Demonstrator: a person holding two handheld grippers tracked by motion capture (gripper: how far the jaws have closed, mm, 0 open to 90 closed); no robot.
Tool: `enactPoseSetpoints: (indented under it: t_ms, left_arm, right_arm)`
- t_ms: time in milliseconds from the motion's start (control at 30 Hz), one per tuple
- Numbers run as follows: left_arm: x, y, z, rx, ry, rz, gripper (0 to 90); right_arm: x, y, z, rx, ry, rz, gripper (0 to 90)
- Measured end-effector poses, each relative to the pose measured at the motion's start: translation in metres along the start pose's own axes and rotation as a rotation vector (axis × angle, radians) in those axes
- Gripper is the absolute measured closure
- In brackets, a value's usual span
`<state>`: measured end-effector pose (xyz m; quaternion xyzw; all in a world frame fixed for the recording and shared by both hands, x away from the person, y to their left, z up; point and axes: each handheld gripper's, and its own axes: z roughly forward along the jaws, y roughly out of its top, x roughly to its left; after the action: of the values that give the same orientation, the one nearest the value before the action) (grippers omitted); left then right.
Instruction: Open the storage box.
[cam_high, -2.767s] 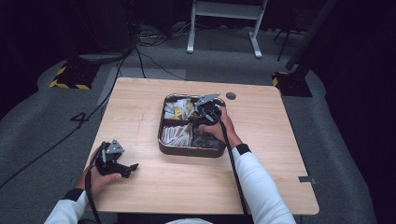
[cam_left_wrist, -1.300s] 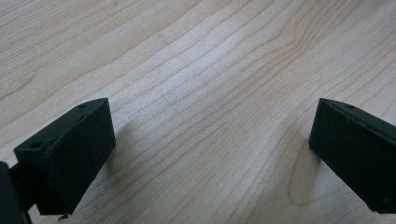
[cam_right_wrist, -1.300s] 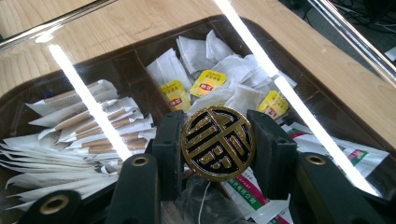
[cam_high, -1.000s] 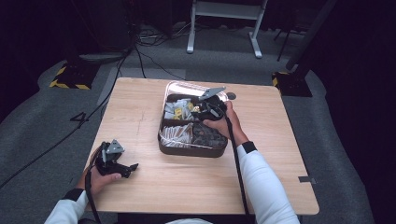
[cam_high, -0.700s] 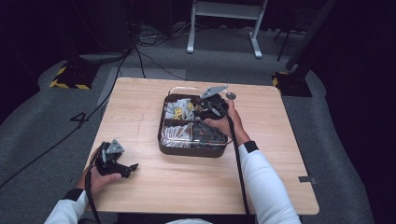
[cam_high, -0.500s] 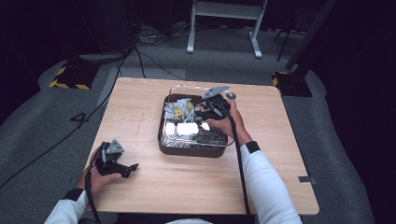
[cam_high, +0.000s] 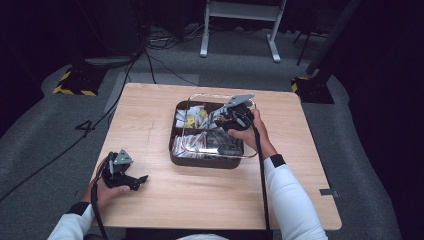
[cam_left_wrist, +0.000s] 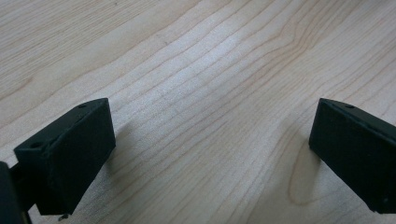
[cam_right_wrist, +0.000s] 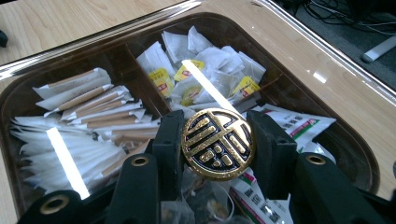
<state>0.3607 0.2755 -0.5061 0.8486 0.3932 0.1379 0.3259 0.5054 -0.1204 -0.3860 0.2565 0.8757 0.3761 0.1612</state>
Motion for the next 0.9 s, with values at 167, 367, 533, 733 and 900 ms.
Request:
enactPoseSetpoints:
  t_ms: [167,367,533,733,900]
  left_arm:
    - [0.0,0.0,0.0,0.0,0.0,0.0,0.6]
    - [0.0,0.0,0.0,0.0,0.0,0.0,0.6]
    - [0.0,0.0,0.0,0.0,-0.001,0.001,0.6]
    - [0.0,0.0,0.0,0.0,-0.001,0.001,0.6]
    - [0.0,0.0,0.0,0.0,-0.001,0.001,0.6]
  right_arm:
    - [-0.005,-0.008,-0.009,0.005,-0.011,0.006,59.1]
    - [-0.013,-0.019,-0.024,-0.012,-0.019,0.032,59.1]
    - [-0.019,-0.029,-0.037,-0.01,-0.034,0.038,59.1]
    - [-0.026,-0.041,-0.052,-0.008,-0.057,0.047,59.1]
    - [-0.031,-0.049,-0.061,-0.006,-0.073,0.057,59.1]
